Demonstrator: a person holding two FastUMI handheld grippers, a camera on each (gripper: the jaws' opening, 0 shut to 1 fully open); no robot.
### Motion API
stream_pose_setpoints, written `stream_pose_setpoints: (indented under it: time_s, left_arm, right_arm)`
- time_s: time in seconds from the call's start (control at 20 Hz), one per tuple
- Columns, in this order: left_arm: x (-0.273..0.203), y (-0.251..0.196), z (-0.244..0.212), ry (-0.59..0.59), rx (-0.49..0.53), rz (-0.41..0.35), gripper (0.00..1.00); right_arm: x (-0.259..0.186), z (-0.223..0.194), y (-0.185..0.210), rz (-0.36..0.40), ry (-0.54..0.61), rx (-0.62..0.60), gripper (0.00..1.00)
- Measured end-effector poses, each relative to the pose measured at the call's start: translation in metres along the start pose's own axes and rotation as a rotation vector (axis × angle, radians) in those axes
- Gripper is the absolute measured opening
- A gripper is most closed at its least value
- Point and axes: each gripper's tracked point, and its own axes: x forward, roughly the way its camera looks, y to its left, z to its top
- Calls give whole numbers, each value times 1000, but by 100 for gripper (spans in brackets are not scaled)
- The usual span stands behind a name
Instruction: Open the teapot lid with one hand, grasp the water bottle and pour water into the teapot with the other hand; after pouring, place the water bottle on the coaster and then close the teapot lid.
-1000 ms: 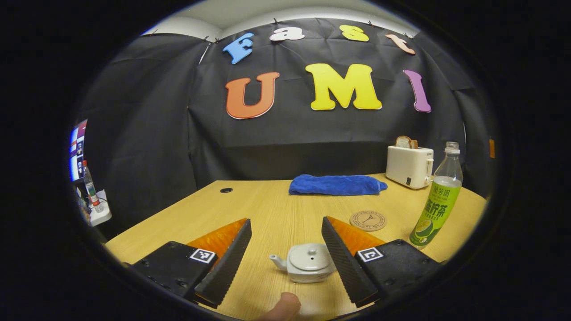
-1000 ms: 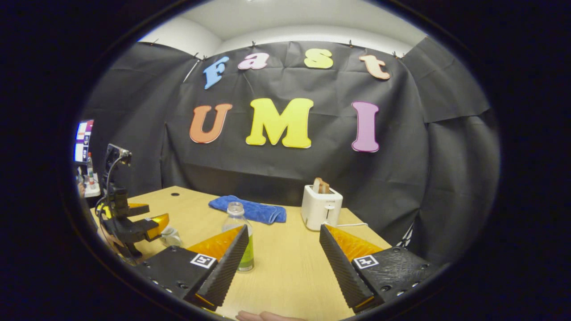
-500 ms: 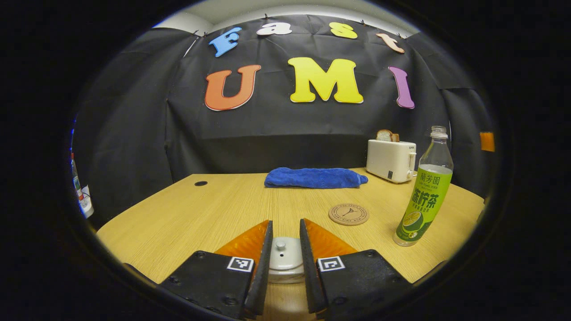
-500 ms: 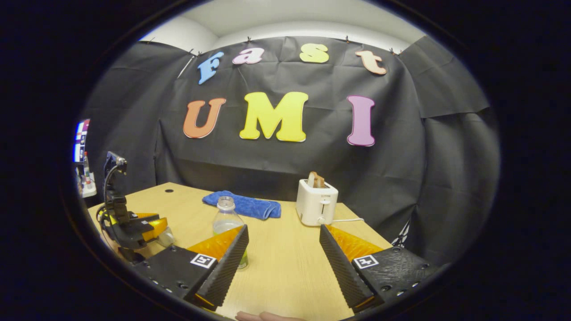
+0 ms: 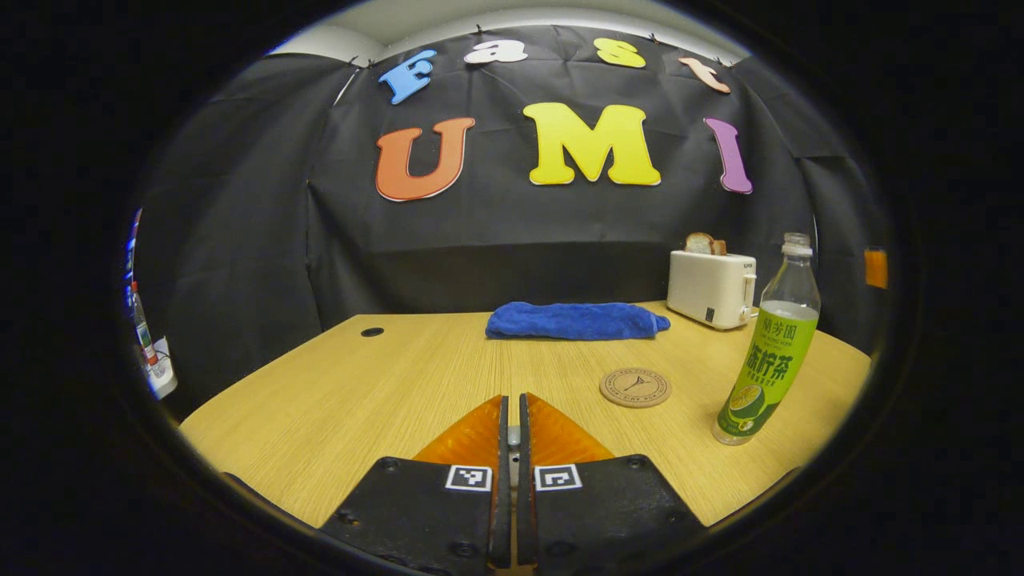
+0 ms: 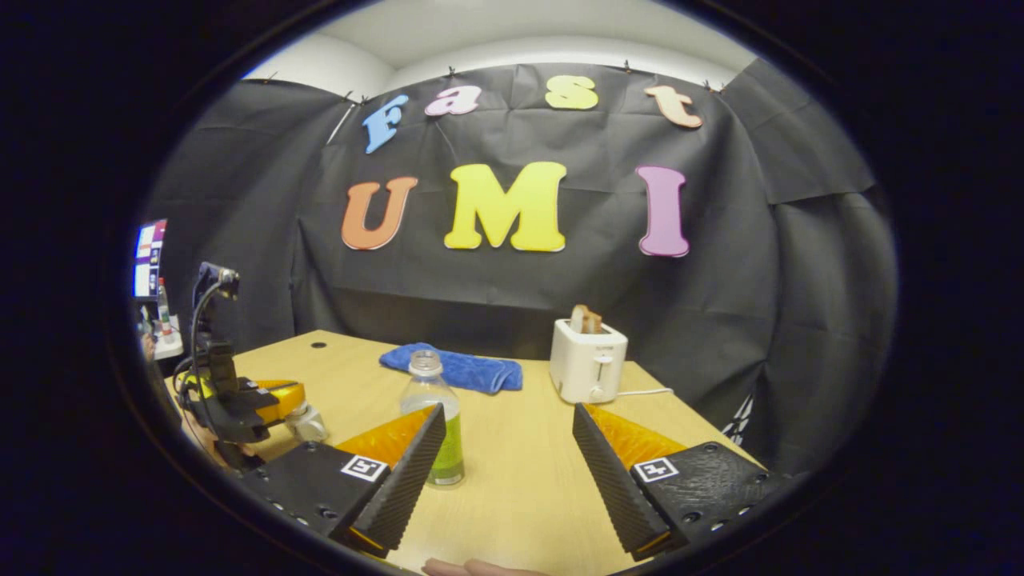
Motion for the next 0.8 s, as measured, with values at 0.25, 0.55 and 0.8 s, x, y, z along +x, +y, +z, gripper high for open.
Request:
stream_pose_setpoints:
  time_s: [0.25,0.55,0.8]
  left_arm:
    - [-33,5,40,-42,-46,5,5]
    - [-73,6,59,-22,-112,-38,6]
    - [-103,11,84,-62,-97,-24,6]
  right_arm:
    - [26,-26,25,38,8,-30,95]
    - [55,-66,58,92,37,-31,96]
    - [78,-76,61,72,39,61,96]
